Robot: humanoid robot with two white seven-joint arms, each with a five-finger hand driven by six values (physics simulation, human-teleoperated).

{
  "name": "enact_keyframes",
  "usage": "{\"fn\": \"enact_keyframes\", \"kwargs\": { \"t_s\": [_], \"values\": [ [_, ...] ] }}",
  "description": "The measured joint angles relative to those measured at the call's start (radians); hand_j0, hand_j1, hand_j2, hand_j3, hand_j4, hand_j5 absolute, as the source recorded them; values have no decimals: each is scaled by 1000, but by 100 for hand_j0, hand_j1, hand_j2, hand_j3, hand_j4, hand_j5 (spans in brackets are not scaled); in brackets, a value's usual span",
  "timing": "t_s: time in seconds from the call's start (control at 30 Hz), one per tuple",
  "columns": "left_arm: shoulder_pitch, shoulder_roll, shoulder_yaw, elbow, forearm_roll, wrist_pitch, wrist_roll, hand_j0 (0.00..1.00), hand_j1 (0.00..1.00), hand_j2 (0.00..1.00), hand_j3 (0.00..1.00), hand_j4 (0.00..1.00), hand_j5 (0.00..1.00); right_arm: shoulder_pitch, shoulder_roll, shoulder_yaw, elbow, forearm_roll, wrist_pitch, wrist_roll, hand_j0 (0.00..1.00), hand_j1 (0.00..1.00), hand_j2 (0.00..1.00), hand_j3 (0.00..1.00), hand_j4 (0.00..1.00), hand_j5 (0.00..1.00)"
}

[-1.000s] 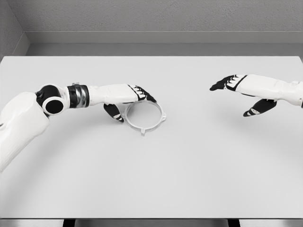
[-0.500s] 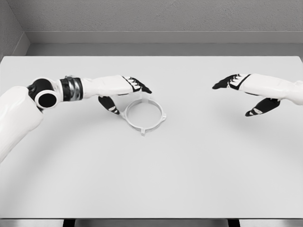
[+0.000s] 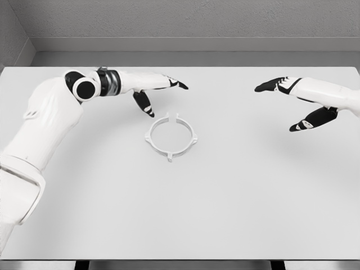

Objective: Assemble PVC drainage pipe clamps

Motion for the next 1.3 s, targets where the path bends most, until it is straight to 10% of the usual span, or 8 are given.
{"fn": "enact_keyframes", "kwargs": {
  "t_s": [0.77,1.3],
  "values": [
    [-20,-68,31,-29,-196,0,1,100,100,100,100,100,100,0,4,2,-6,-32,0,0,100,100,100,100,100,100],
    [-6,-84,-32,-35,-401,34,174,100,100,100,100,100,100,5,4,4,-2,-31,0,0,100,100,100,100,100,100]
  ]
}}
